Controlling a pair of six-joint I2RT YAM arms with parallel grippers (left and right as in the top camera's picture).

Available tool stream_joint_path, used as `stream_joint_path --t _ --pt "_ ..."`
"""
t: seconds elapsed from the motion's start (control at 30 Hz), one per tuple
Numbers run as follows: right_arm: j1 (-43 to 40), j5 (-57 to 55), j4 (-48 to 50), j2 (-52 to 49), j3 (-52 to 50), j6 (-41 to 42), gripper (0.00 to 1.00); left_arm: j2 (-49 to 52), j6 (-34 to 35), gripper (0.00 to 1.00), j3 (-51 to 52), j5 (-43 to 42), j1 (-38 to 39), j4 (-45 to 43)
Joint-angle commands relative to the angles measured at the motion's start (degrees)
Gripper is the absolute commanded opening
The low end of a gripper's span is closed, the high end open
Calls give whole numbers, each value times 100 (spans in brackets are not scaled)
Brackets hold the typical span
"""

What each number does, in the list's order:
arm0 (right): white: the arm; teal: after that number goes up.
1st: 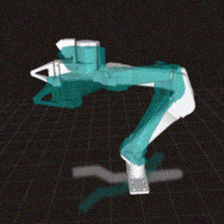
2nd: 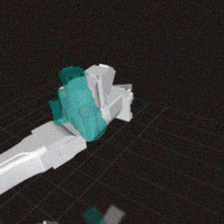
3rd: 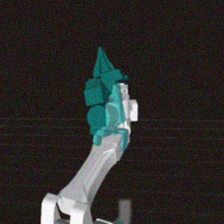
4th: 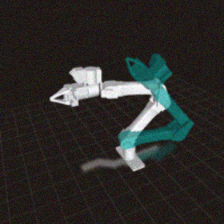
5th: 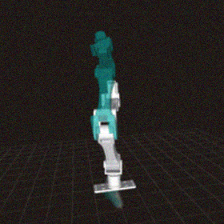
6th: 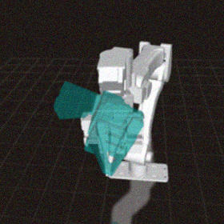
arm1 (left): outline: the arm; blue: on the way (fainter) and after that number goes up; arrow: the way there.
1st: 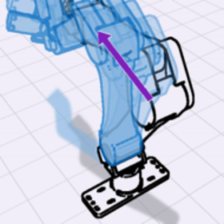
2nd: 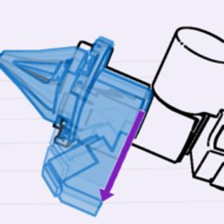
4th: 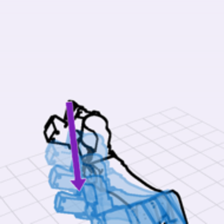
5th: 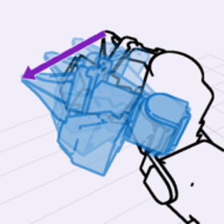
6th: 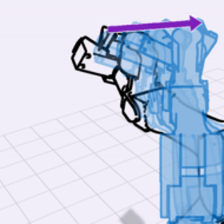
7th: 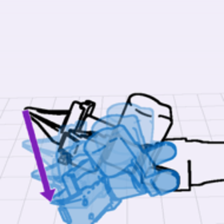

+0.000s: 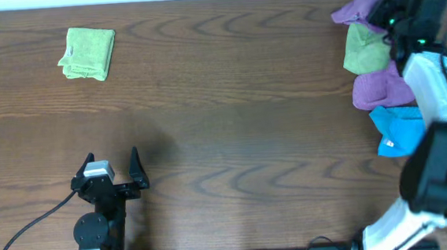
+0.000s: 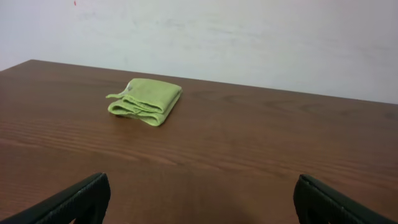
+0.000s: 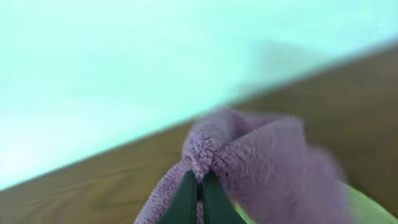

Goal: Fold the cloth
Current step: 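Reach the right gripper to the top purple cloth and grasp it, then lift the purple cloth with the right gripper and drag it to table center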

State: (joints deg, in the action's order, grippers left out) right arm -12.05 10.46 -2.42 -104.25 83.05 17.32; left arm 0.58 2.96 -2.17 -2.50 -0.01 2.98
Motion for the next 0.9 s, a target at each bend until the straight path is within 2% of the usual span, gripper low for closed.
stream_joint_path --t 0.0,0.23,0.33,0.53,0.67,0.87 --pt "356 634 -249 809 160 -334 1 -33 -39 95 192 160 -39 140" --pt "1167 1071 -1412 2229 160 -369 1 -33 -39 95 192 160 -39 140" --pt "1714 1405 -2347 2708 160 -369 1 -33 -39 95 192 160 -39 140" --pt "2758 1853 -3722 3163 160 -551 1 -33 -39 95 192 160 -39 140" --pt "3460 1853 -3995 3390 160 -564 1 -33 -39 95 192 160 -39 140" --pt "4039 1858 -4044 3552 160 -549 1 -33 -37 96 192 160 -39 140"
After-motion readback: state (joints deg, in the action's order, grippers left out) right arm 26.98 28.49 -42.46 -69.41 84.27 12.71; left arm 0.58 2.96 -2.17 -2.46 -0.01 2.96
